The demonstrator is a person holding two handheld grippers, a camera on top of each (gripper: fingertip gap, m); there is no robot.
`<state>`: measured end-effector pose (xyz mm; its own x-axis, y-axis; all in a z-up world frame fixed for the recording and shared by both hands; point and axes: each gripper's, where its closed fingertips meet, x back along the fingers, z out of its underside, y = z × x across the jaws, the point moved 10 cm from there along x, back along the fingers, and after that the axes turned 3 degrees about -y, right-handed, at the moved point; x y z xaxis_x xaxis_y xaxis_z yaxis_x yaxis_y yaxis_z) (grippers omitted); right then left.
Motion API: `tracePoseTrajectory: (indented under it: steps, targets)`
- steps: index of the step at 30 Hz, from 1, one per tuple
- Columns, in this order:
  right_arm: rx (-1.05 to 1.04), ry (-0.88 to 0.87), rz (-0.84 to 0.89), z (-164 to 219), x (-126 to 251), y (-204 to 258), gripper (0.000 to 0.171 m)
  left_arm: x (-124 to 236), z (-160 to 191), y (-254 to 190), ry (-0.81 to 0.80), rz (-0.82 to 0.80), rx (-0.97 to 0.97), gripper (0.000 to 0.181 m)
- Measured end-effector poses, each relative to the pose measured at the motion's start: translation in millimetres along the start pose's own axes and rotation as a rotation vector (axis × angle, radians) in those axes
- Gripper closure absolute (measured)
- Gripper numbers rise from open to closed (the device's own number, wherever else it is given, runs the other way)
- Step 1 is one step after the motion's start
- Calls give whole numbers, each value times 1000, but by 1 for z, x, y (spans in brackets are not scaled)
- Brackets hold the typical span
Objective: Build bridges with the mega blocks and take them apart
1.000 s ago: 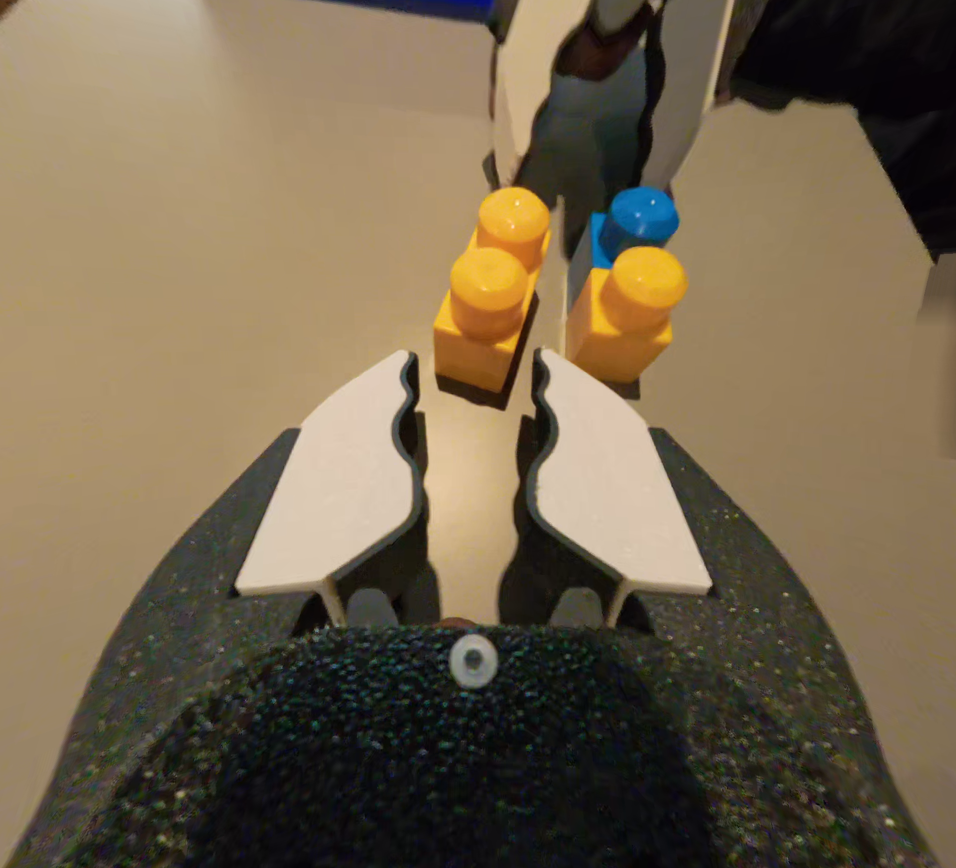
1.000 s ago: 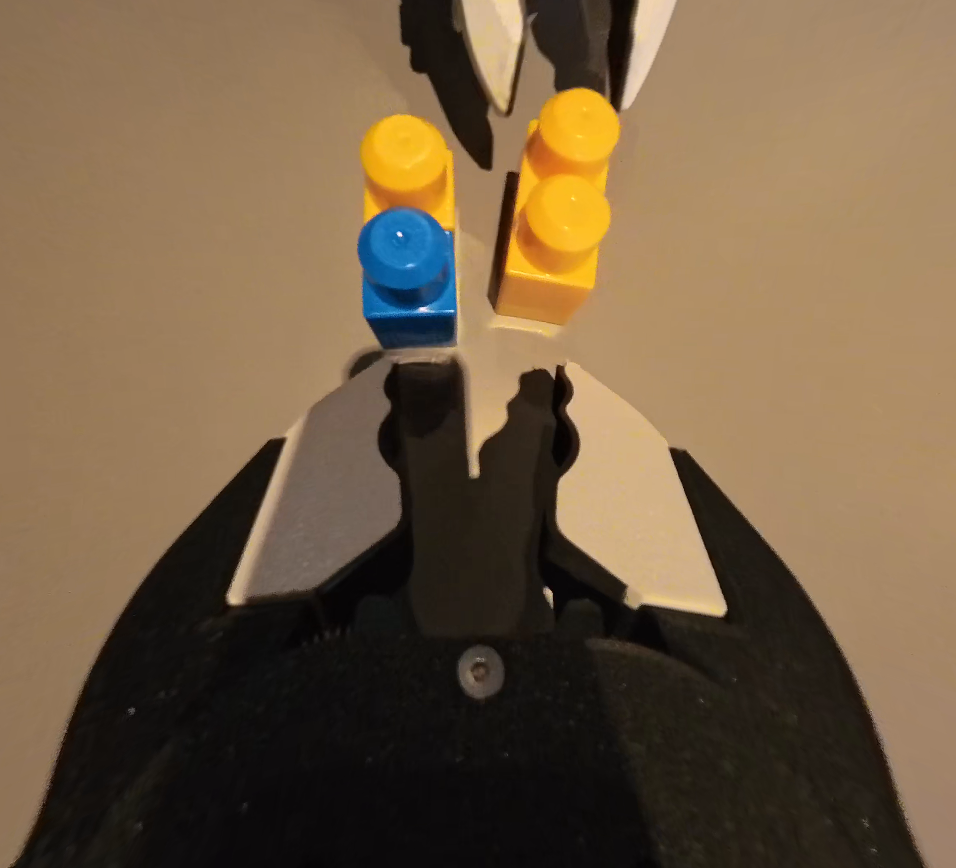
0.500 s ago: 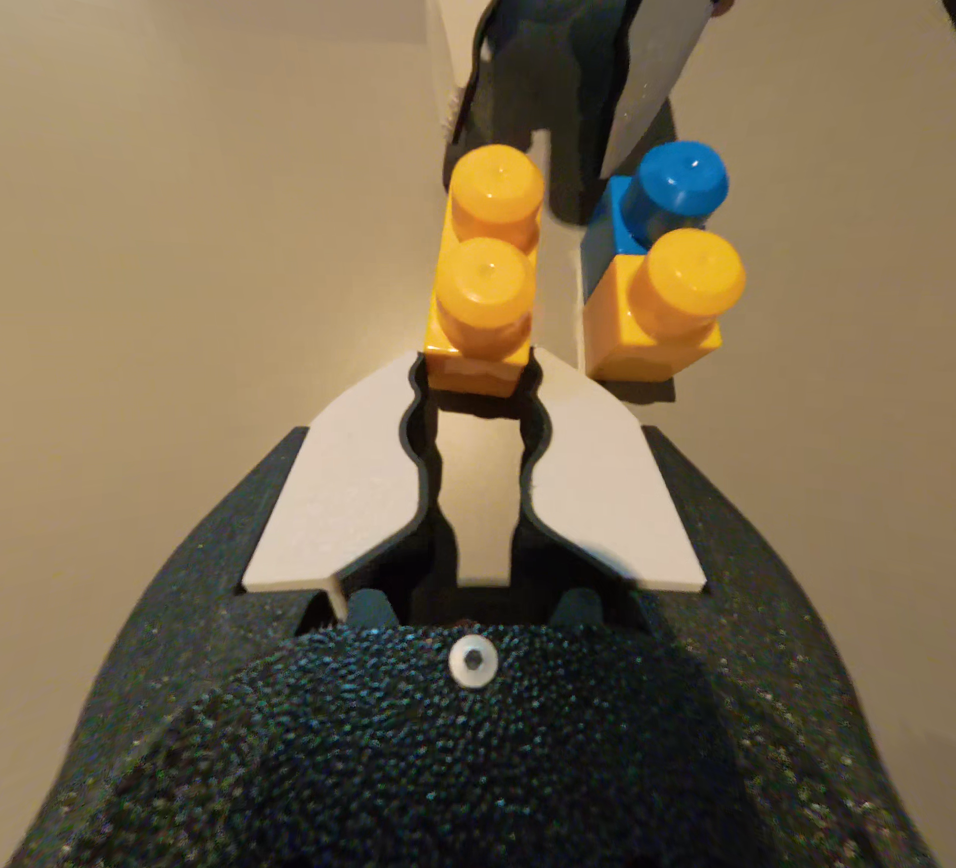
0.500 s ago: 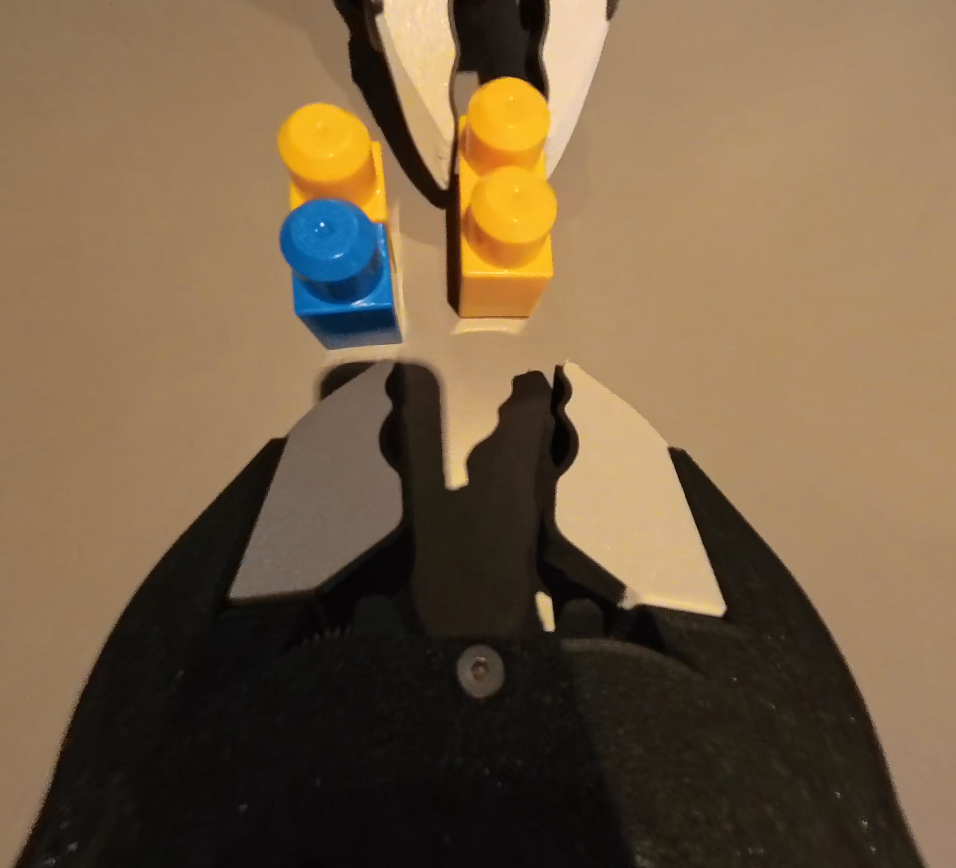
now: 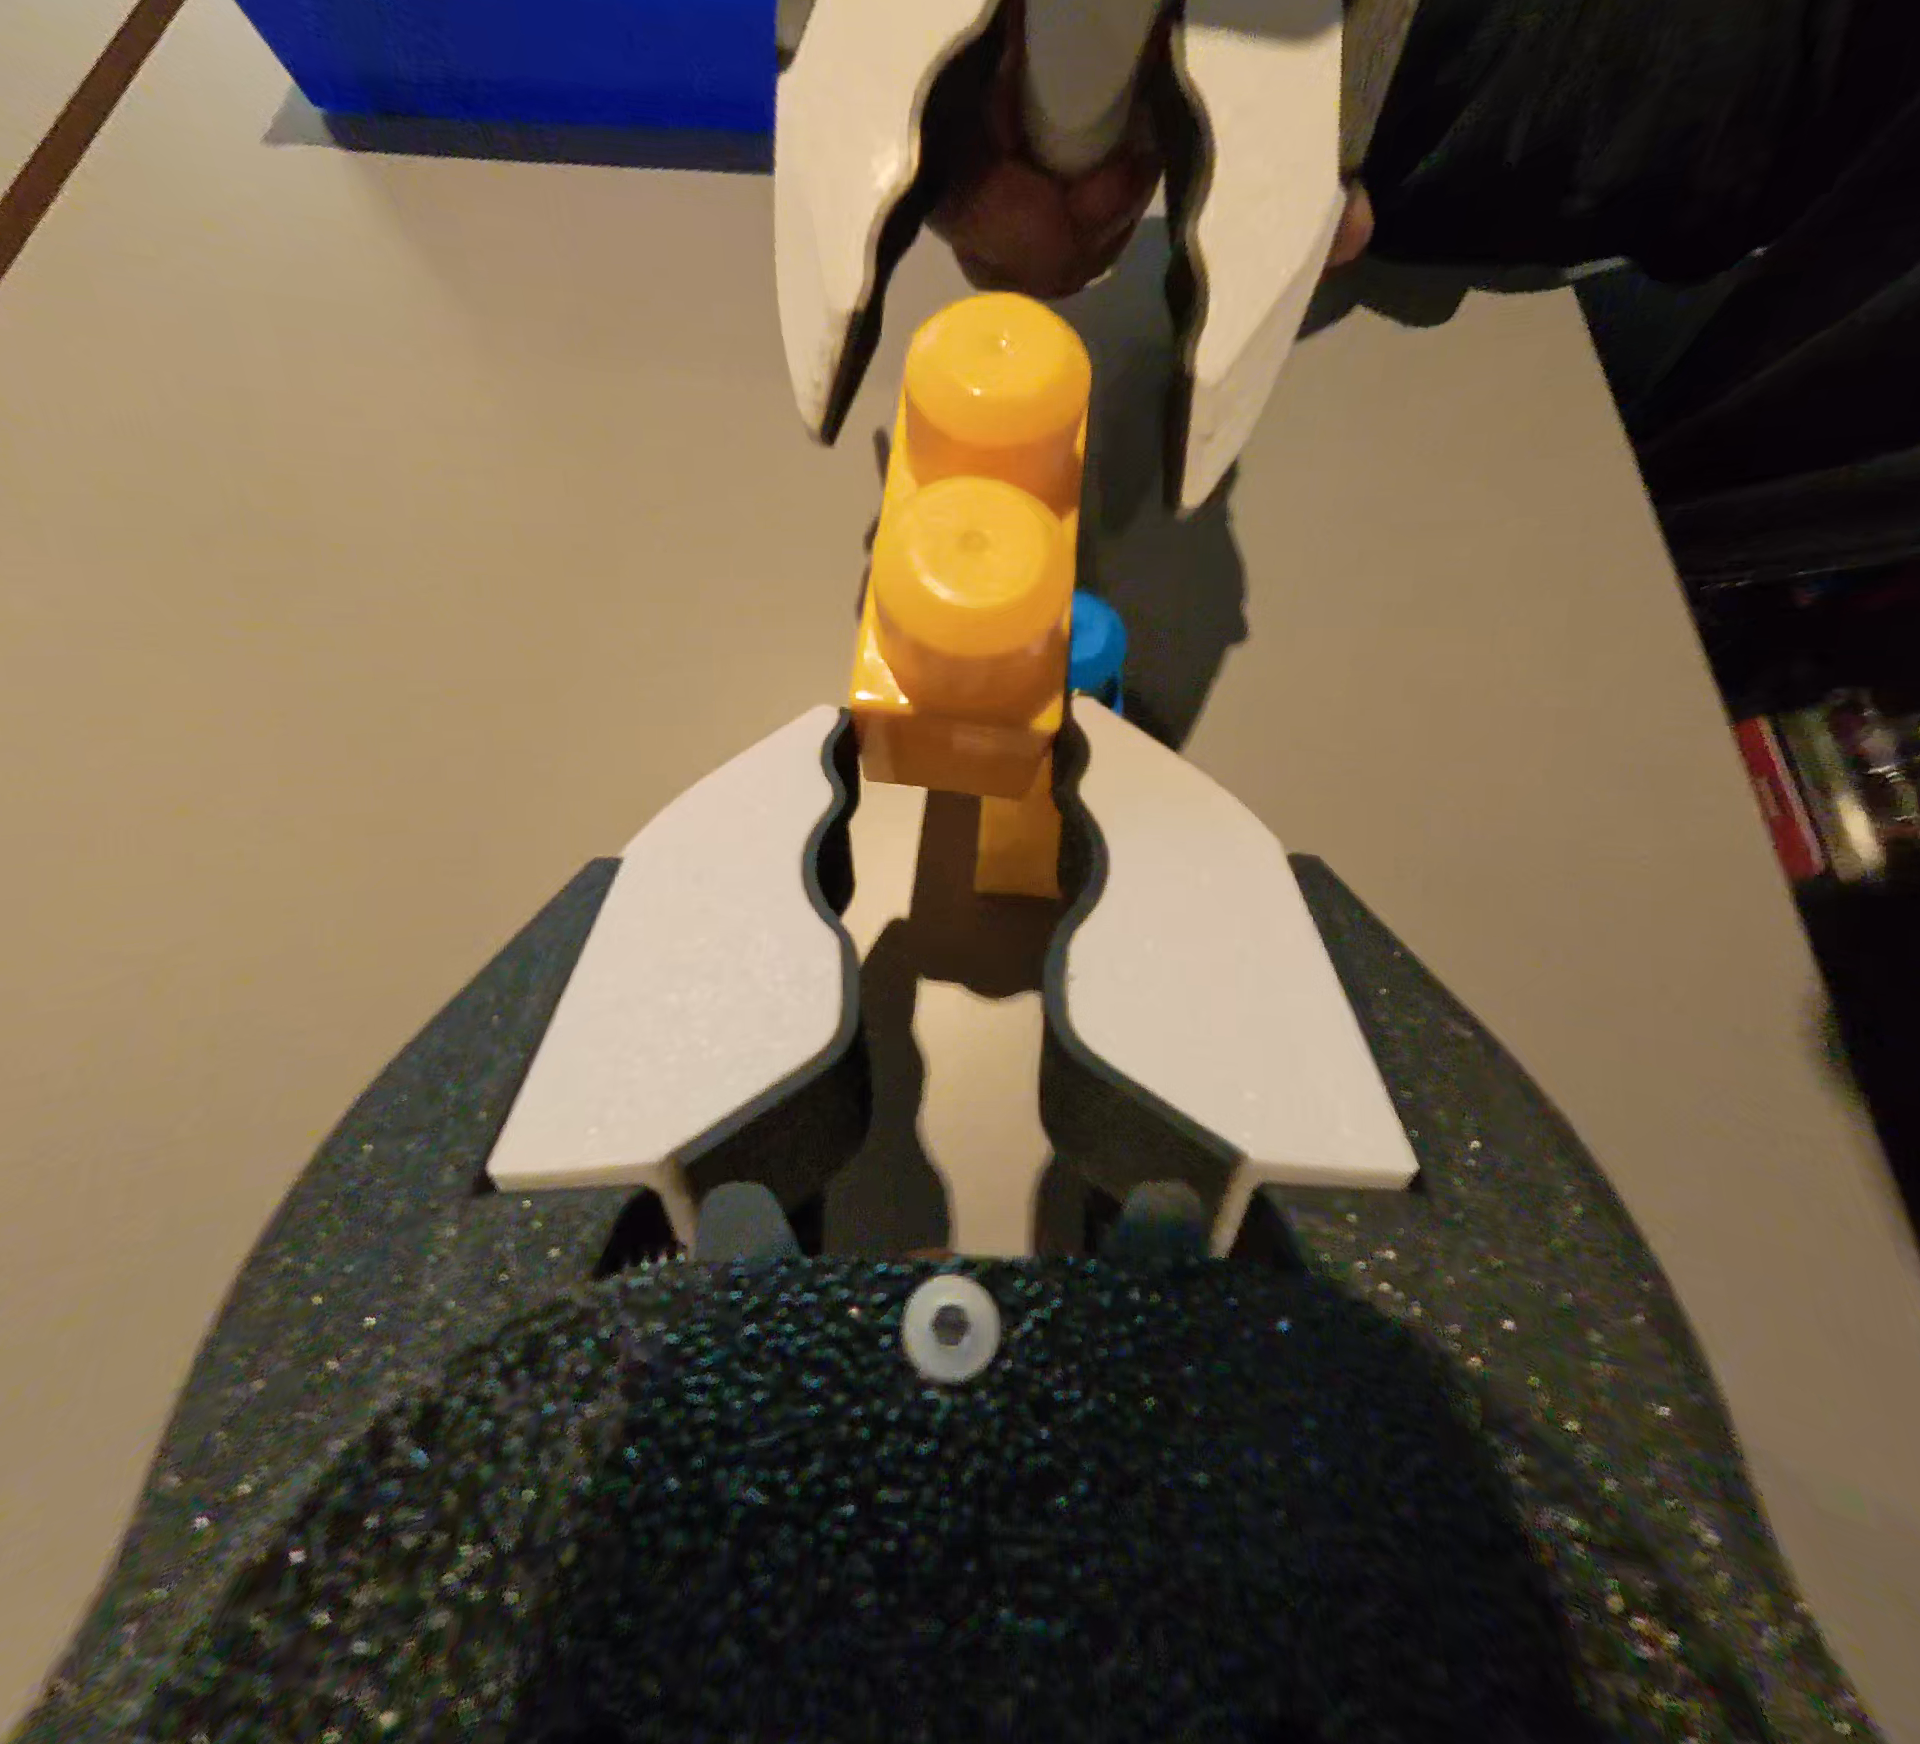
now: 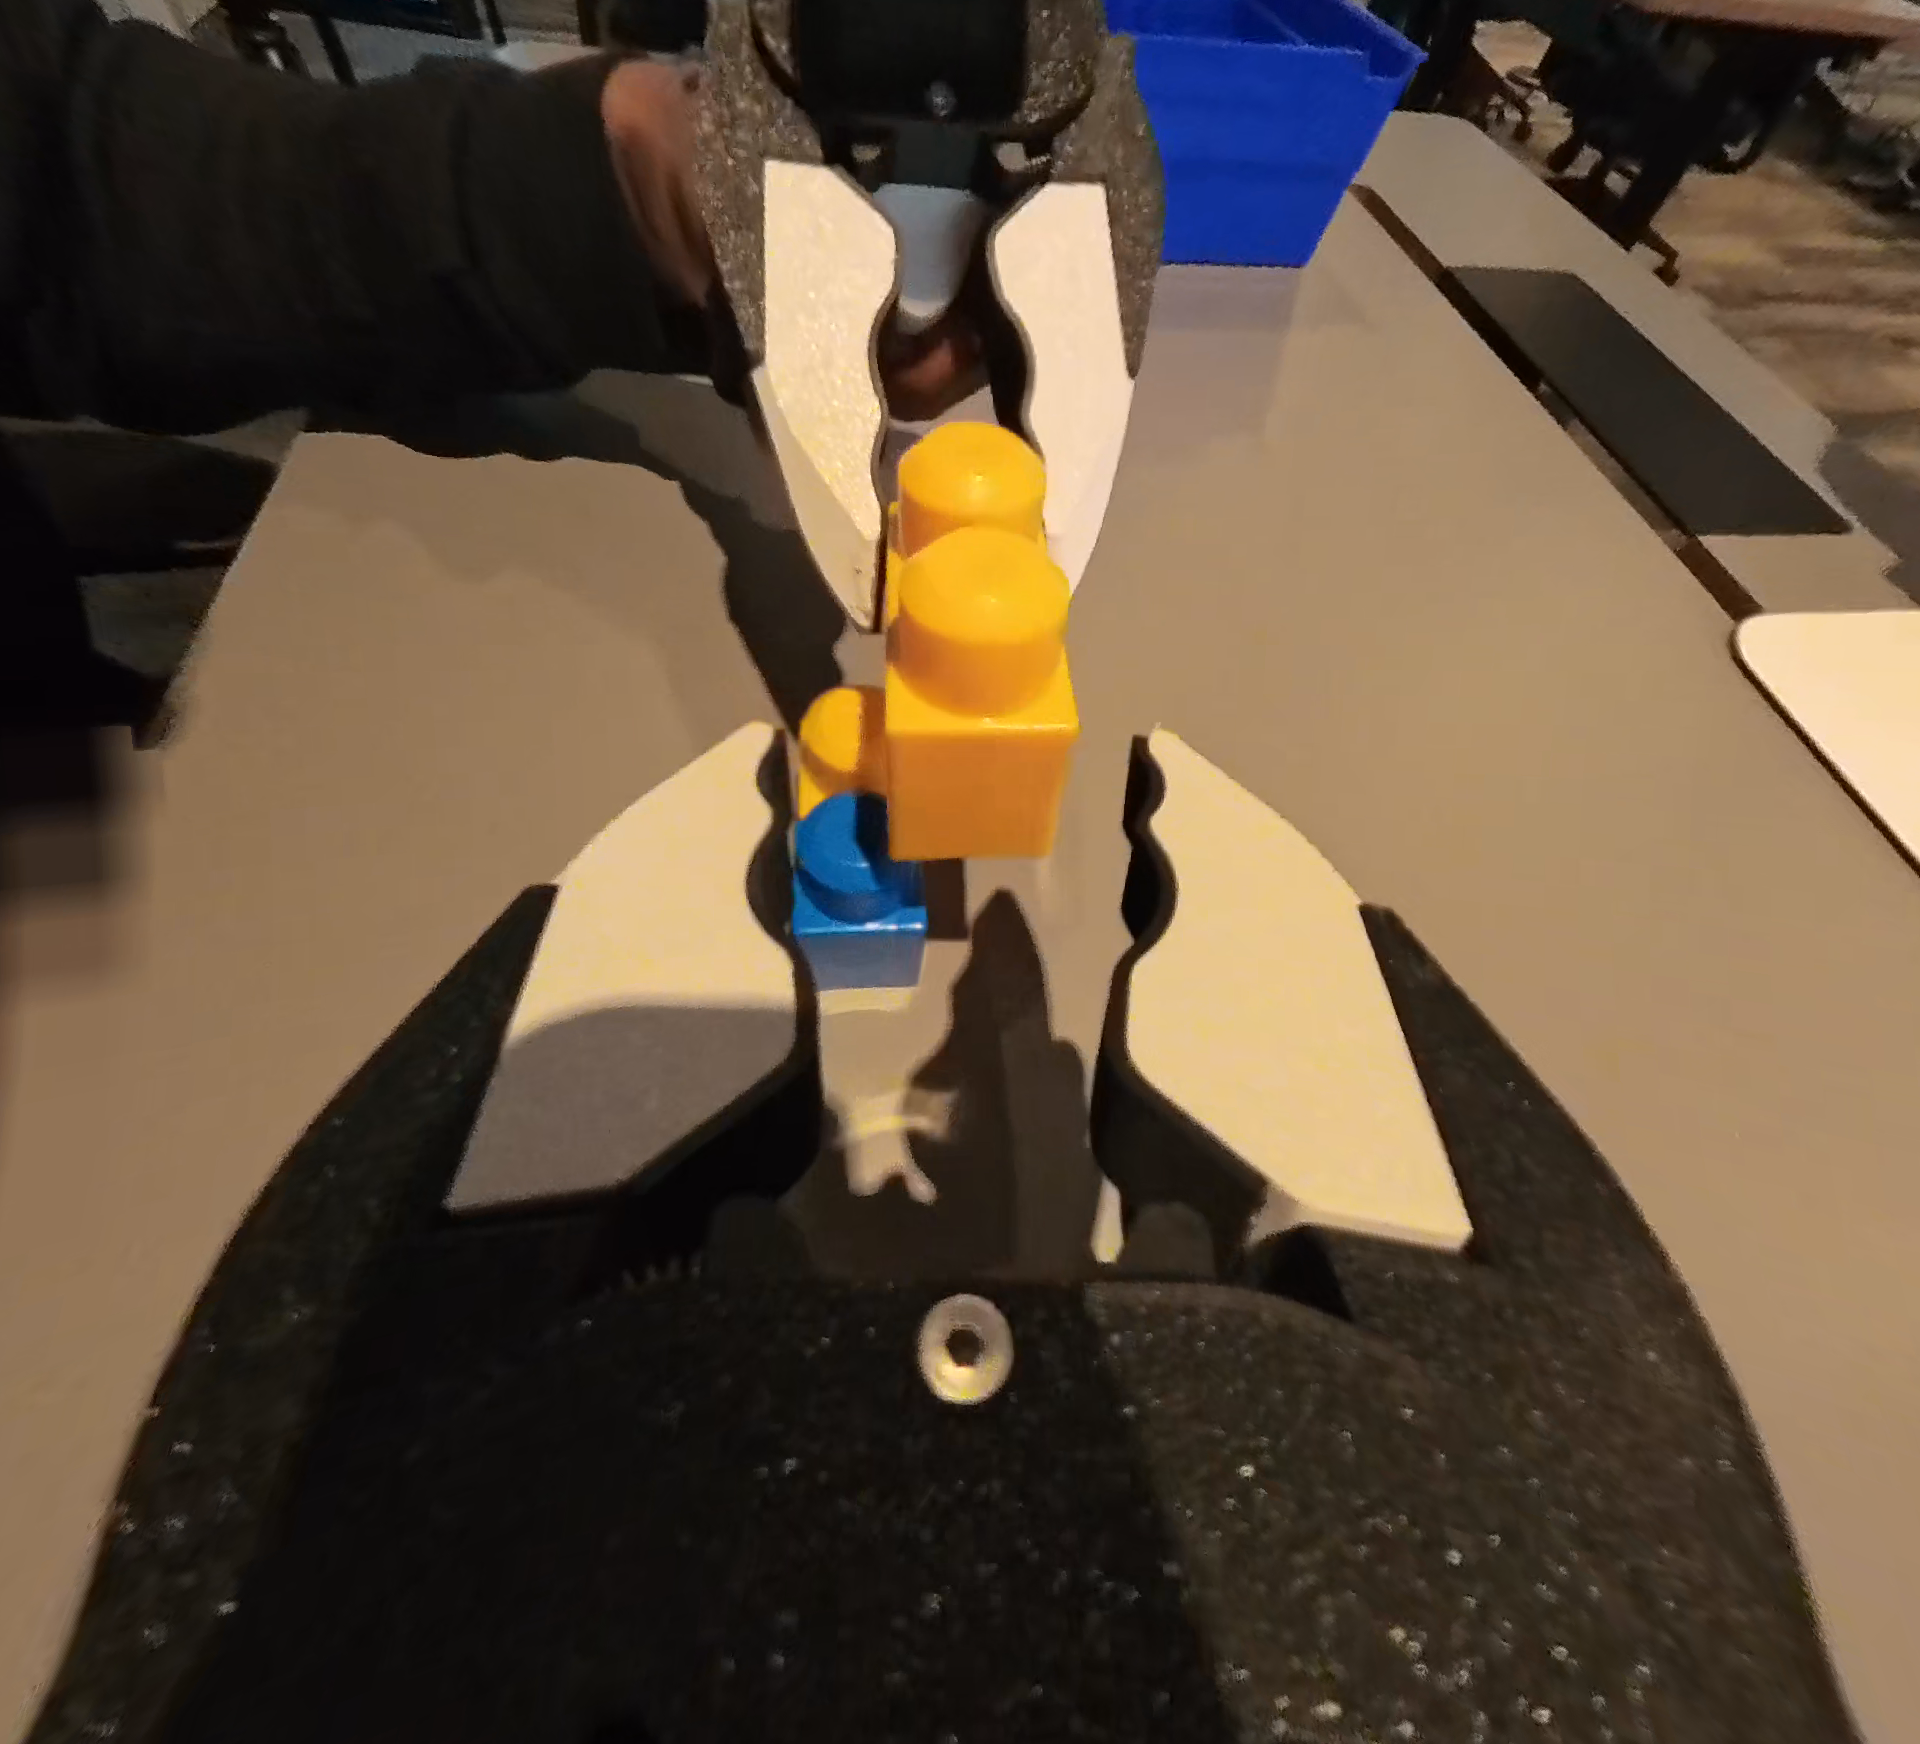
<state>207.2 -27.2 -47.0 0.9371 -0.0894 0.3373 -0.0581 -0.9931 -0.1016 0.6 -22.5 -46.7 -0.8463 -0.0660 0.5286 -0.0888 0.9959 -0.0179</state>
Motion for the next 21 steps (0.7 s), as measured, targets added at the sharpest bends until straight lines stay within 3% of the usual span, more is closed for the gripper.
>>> tracePoseTrajectory:
  steps: [11, 21]
  targets:
    - [-5, 52, -93, 13, -11, 5, 134, -6, 10, -10, 32, 52, 85, 146]
    - [12, 127, -114, 21, -17, 7, 135, -13, 17, -14, 74, 20, 48, 146]
